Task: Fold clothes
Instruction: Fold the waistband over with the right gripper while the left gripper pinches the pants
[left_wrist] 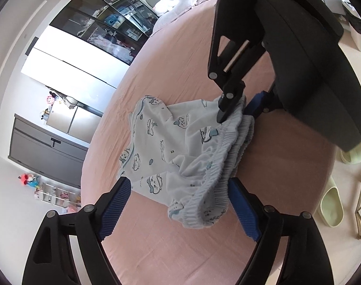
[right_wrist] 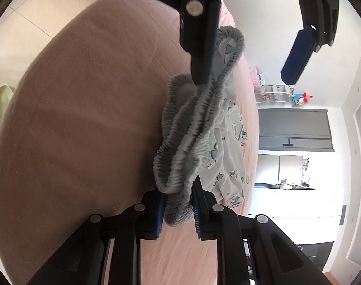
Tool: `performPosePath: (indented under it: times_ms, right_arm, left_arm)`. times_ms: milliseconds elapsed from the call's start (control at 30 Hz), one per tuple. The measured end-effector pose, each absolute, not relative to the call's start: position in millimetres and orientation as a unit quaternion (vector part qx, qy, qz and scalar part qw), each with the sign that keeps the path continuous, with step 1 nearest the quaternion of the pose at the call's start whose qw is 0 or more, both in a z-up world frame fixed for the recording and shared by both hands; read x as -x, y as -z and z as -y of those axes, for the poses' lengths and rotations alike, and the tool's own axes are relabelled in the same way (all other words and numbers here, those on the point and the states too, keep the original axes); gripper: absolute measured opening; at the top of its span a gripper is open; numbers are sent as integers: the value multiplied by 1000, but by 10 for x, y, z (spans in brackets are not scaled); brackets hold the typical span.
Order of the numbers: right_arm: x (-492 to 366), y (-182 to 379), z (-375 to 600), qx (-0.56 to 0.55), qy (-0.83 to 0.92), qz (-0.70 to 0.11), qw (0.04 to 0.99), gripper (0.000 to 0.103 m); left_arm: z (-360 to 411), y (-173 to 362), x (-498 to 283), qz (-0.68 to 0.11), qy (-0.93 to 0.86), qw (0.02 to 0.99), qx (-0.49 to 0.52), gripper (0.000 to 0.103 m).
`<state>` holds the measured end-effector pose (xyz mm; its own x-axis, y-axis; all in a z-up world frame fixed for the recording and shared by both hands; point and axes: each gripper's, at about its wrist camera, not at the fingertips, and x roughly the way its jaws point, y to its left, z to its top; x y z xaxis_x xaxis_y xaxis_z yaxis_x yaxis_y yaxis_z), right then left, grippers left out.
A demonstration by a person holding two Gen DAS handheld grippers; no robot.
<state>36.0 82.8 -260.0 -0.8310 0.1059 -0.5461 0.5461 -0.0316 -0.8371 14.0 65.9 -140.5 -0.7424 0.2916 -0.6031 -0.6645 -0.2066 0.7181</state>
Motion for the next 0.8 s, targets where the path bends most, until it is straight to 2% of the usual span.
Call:
performPosePath:
  times_ms: [233,400,633,800]
  right_arm:
    - [-573,2467,-962,-234,689,-667,161,18]
    - [-545,2314,-991,-235,708,-646,162,18]
    - [-512,2267,-928,-206,725,-639,152,18]
    - [-581,2193,-942,-201,733,-632,150,18]
  left_arm:
    - [-608,1565,-228,-579,-732,323,159,84]
    - [-657,1684,-249,-572,-736,321,169,84]
    - [-780,1875,-279,-597,-735,296,123,85]
    - [-779,1845,-207,-587,-739,298,141,85]
